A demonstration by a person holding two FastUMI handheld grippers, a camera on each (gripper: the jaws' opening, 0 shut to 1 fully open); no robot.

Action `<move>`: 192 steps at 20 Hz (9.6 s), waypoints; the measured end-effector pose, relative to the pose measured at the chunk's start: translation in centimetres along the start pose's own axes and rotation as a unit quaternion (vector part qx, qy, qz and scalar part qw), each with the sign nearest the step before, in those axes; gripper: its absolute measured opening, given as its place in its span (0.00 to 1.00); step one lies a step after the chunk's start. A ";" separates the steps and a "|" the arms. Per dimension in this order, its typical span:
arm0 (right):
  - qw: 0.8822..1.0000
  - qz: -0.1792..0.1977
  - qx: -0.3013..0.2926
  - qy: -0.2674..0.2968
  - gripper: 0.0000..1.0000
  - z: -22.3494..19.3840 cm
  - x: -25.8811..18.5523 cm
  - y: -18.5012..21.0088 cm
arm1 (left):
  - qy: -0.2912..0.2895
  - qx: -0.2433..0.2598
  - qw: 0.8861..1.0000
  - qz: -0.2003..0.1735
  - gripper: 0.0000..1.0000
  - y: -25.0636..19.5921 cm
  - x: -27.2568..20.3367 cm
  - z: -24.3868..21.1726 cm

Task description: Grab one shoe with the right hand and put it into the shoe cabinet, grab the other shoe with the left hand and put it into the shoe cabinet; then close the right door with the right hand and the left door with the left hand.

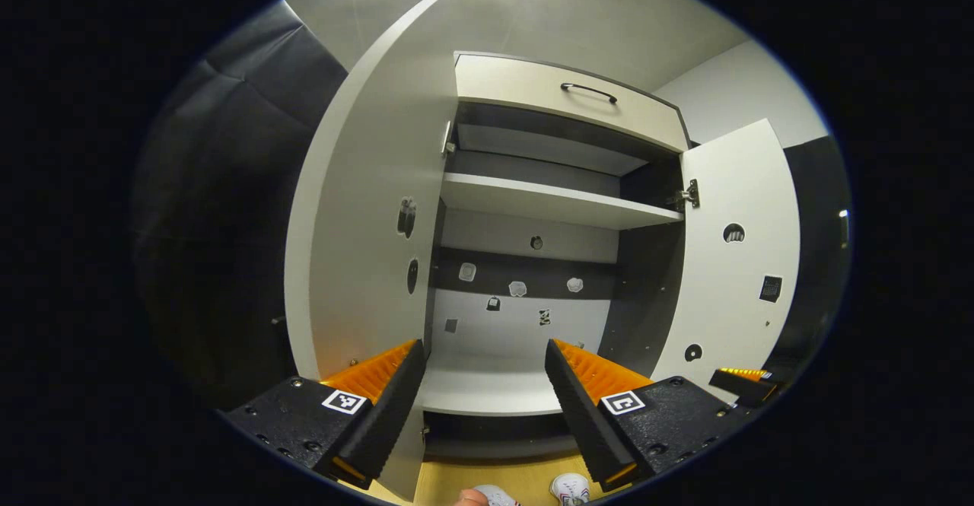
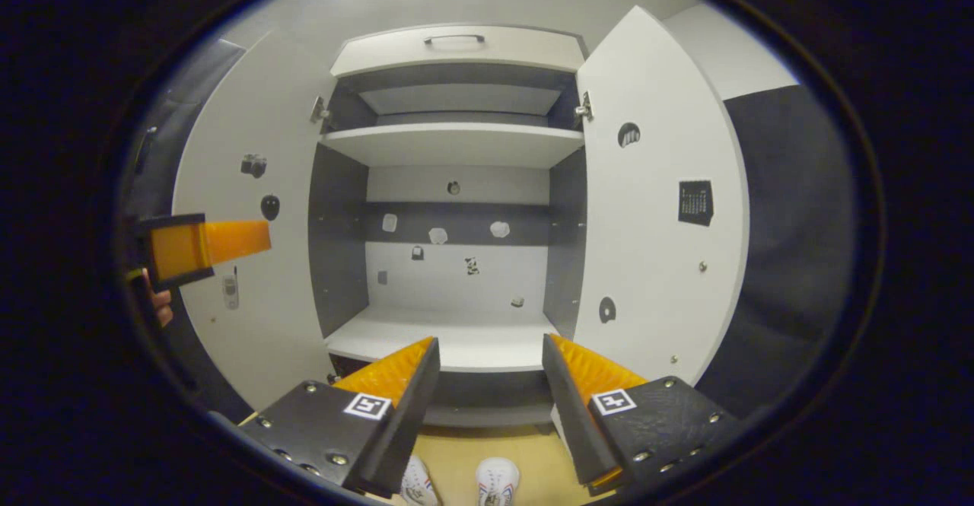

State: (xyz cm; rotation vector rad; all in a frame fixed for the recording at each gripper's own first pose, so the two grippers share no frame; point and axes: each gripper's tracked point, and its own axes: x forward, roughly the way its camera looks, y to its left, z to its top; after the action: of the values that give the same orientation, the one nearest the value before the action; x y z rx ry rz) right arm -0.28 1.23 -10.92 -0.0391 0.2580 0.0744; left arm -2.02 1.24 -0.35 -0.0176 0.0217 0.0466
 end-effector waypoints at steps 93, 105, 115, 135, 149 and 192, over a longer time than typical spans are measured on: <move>0.988 0.003 0.022 0.151 0.00 -6.6 32.5 -0.5 | -0.036 0.017 0.999 -0.008 0.93 0.4 -1.4 0.5; 0.987 -0.006 0.041 0.154 0.34 -5.9 31.9 0.0 | -0.022 0.018 0.999 -0.034 0.93 -0.4 -0.4 -0.4; 0.997 0.024 0.057 0.052 0.47 4.2 20.0 0.3 | 0.004 0.029 0.998 -0.049 0.92 -1.5 0.4 -2.1; 0.994 -0.014 0.015 -0.104 0.89 16.3 -2.5 -4.1 | 0.195 0.053 0.977 -0.060 0.96 -3.2 1.7 -17.1; 0.992 -0.047 -0.016 -0.117 0.82 16.4 -8.1 -6.3 | 0.520 -0.005 0.853 -0.047 0.97 -1.3 -7.9 -43.9; 0.985 -0.061 -0.029 -0.159 0.89 16.3 -7.9 -6.6 | 0.460 0.012 0.881 -0.108 0.01 1.0 -4.1 -42.9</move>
State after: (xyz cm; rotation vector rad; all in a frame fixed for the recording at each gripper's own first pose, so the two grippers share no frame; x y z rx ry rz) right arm -3.22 -5.13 7.02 -0.0999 -0.0667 -0.0335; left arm -7.06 1.29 -43.18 -0.0166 0.9779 -0.1907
